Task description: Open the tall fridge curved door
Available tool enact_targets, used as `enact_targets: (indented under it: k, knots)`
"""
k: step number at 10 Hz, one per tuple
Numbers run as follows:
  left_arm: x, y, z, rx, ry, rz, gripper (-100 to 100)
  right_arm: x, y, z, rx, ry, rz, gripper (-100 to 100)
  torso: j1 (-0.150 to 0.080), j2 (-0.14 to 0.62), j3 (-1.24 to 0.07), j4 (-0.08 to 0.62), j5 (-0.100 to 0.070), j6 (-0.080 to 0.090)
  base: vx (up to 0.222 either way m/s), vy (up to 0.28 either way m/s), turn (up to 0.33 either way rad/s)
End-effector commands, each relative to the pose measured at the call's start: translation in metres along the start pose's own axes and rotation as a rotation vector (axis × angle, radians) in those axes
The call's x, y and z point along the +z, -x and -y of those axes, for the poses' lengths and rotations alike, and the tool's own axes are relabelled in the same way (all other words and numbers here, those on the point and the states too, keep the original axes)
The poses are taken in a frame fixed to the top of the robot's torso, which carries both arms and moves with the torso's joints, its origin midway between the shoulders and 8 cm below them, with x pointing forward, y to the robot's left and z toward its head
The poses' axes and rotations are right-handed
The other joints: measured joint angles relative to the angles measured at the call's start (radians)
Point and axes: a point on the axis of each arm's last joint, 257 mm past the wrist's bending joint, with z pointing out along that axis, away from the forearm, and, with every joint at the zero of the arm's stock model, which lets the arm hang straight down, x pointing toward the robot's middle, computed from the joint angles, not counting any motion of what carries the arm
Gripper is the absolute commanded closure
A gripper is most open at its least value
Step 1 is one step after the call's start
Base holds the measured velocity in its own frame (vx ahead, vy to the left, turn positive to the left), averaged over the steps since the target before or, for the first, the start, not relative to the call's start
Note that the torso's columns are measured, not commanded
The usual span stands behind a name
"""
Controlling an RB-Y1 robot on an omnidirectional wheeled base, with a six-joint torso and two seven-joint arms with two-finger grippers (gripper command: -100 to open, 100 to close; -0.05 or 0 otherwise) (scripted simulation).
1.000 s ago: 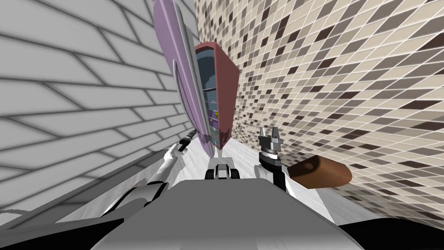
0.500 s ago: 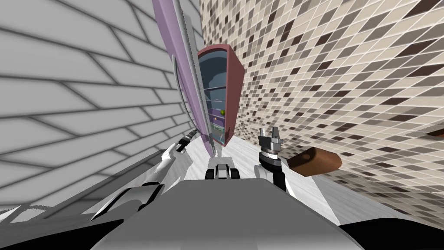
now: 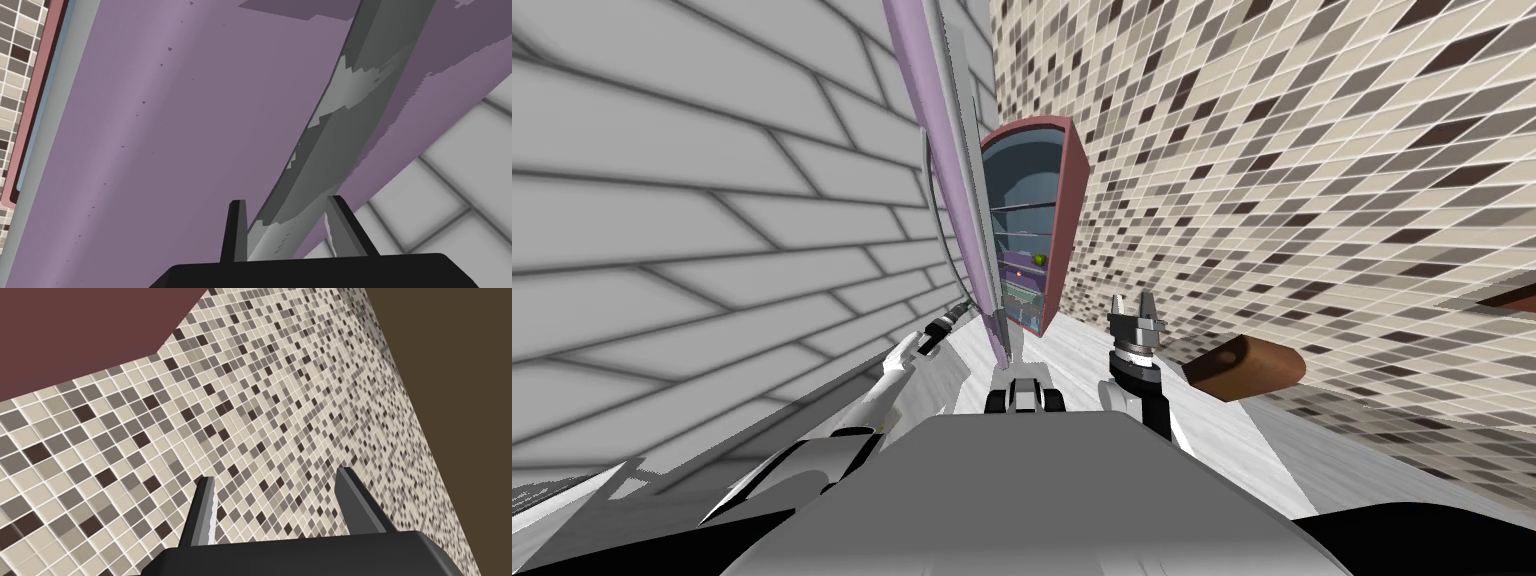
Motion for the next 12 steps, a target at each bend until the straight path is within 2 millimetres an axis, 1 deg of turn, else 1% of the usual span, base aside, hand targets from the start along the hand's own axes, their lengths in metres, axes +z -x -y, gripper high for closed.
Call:
enact_targets:
  k: [1, 3, 4, 5, 6, 7, 8, 9, 10, 11, 12]
  knots:
    - [0.001, 0.002, 0.015, 0.0, -0.051, -0.013, 100, 0.0, 0.0, 0.0, 0.0, 0.0, 0.0, 0, -0.001, -0.003, -0.002, 0.0, -0.001, 0.002, -0.016, 0.297, -0.001]
    - [-0.003, -0.009, 0.033, -0.007, -0.11, -0.056, 100, 0.0, 0.0, 0.0, 0.0, 0.0, 0.0, 0, -0.003, -0.004, -0.003, 0.0, -0.001, 0.004, -0.04, 0.342, -0.035]
    - [-0.003, -0.009, 0.033, -0.007, -0.11, -0.056, 100, 0.0, 0.0, 0.0, 0.0, 0.0, 0.0, 0, 0.0, -0.001, -0.001, 0.0, 0.0, 0.003, -0.052, 0.304, -0.04]
    - [-0.006, -0.016, 0.042, -0.012, -0.139, -0.078, 100, 0.0, 0.0, 0.0, 0.0, 0.0, 0.0, 0, -0.004, 0.0, 0.0, 0.0, 0.0, 0.002, -0.035, 0.318, -0.019]
    - [-0.006, -0.016, 0.042, -0.012, -0.139, -0.078, 100, 0.0, 0.0, 0.0, 0.0, 0.0, 0.0, 0, -0.003, 0.001, 0.0, -0.001, -0.001, 0.002, 0.006, 0.268, -0.006]
    - [-0.009, -0.022, 0.051, -0.016, -0.168, -0.101, 100, 0.0, 0.0, 0.0, 0.0, 0.0, 0.0, 0, -0.007, -0.001, -0.001, -0.001, -0.001, 0.002, -0.009, 0.281, -0.01]
    - [-0.009, -0.022, 0.051, -0.016, -0.168, -0.101, 100, 0.0, 0.0, 0.0, 0.0, 0.0, 0.0, 0, -0.005, 0.0, 0.0, -0.001, -0.001, 0.003, 0.003, 0.227, -0.036]
    - [-0.013, -0.029, 0.06, -0.022, -0.197, -0.125, 100, 0.0, 0.0, 0.0, 0.0, 0.0, 0.0, 0, -0.008, 0.0, 0.0, -0.001, -0.001, 0.003, 0.032, 0.275, -0.031]
    - [-0.017, -0.035, 0.068, -0.028, -0.225, -0.15, 100, 0.0, 0.0, 0.0, 0.0, 0.0, 0.0, 0, -0.003, 0.0, 0.0, -0.001, 0.0, 0.002, 0.022, 0.35, -0.044]
    - [-0.017, -0.035, 0.068, -0.028, -0.225, -0.15, 100, 0.0, 0.0, 0.0, 0.0, 0.0, 0.0, 0, 0.001, 0.002, 0.001, 0.0, 0.001, 0.001, -0.011, 0.311, -0.025]
    - [-0.019, -0.041, 0.065, -0.029, -0.216, -0.158, 100, 0.0, 0.0, 0.0, 0.0, 0.0, 0.0, 0, -0.002, 0.005, 0.003, -0.001, 0.001, 0.0, -0.011, 0.137, 0.008]
